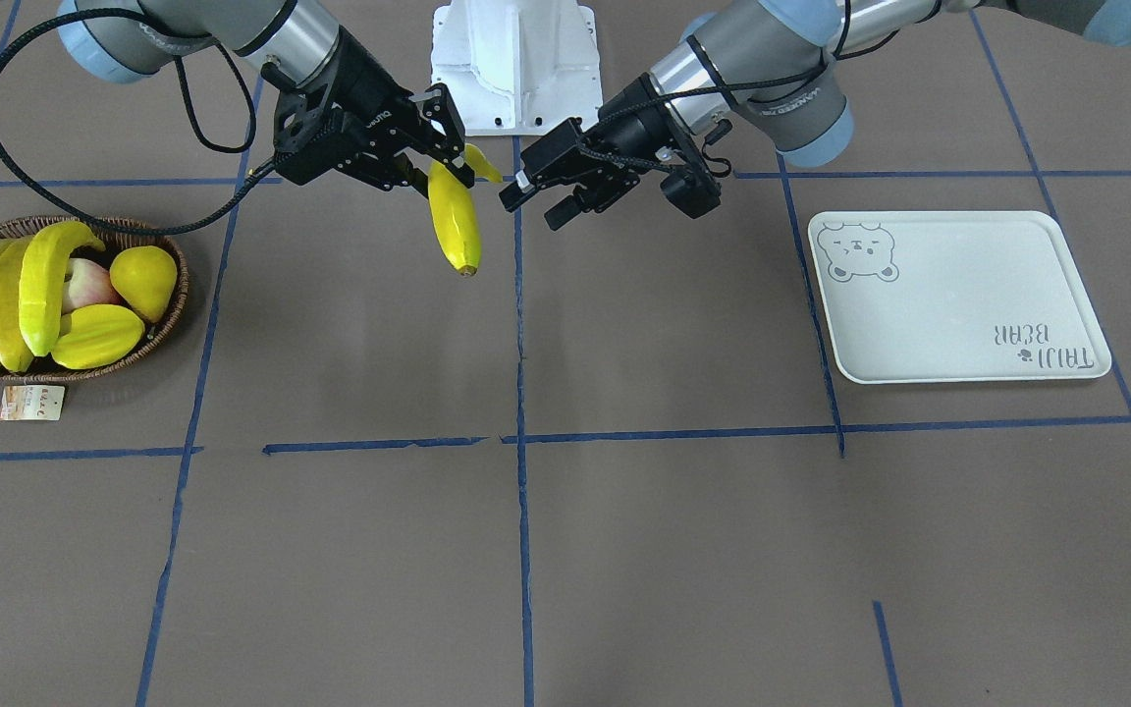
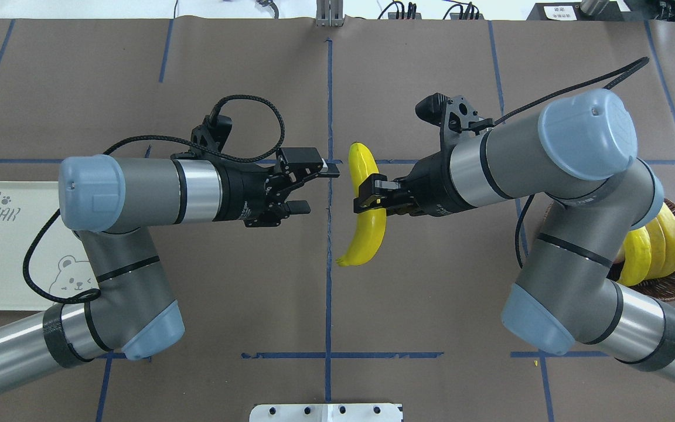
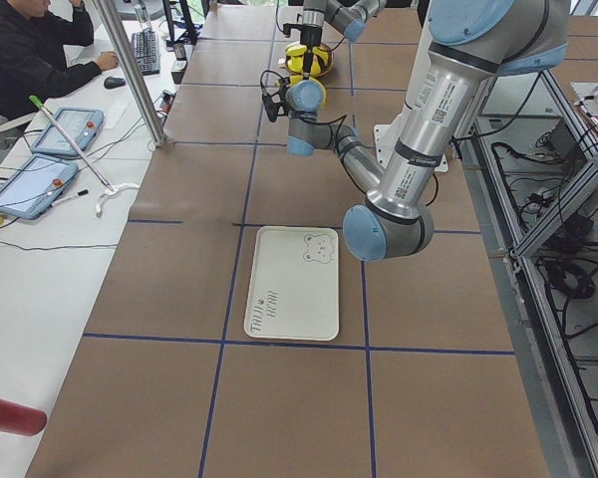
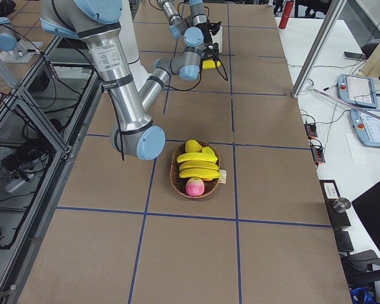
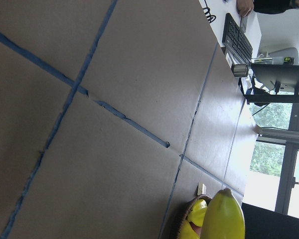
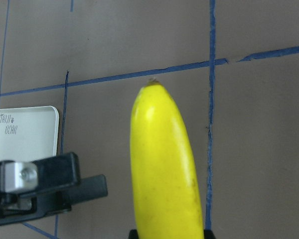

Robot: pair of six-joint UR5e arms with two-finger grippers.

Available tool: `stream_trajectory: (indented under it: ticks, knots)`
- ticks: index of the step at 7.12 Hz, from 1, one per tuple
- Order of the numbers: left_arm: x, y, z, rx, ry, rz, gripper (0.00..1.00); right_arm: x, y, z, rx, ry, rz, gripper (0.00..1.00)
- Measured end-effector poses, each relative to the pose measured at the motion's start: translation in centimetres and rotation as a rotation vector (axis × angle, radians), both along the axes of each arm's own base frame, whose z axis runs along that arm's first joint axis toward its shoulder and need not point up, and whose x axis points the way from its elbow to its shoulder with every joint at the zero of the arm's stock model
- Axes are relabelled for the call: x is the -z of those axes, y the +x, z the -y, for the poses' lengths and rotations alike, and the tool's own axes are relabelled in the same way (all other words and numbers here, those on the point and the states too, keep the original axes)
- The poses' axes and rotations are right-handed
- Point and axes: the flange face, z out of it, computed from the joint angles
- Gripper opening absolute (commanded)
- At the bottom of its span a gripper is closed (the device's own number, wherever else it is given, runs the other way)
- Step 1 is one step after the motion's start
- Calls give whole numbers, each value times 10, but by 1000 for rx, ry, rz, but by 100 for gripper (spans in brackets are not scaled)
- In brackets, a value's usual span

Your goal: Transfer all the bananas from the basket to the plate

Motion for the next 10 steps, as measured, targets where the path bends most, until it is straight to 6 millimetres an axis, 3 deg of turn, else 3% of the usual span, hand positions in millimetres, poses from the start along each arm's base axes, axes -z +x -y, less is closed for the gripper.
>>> stream_trajectory:
  ticks: [2, 8, 10]
  knots:
    - [13, 5, -6, -5, 10, -19, 95, 4, -4, -5, 13, 6, 6, 1]
    - [13, 12, -7, -10, 11, -11, 95, 10, -15, -23, 51, 9, 20, 1]
    - [14, 20, -13, -25, 11, -10, 89, 11, -16, -24, 52, 8, 22, 1]
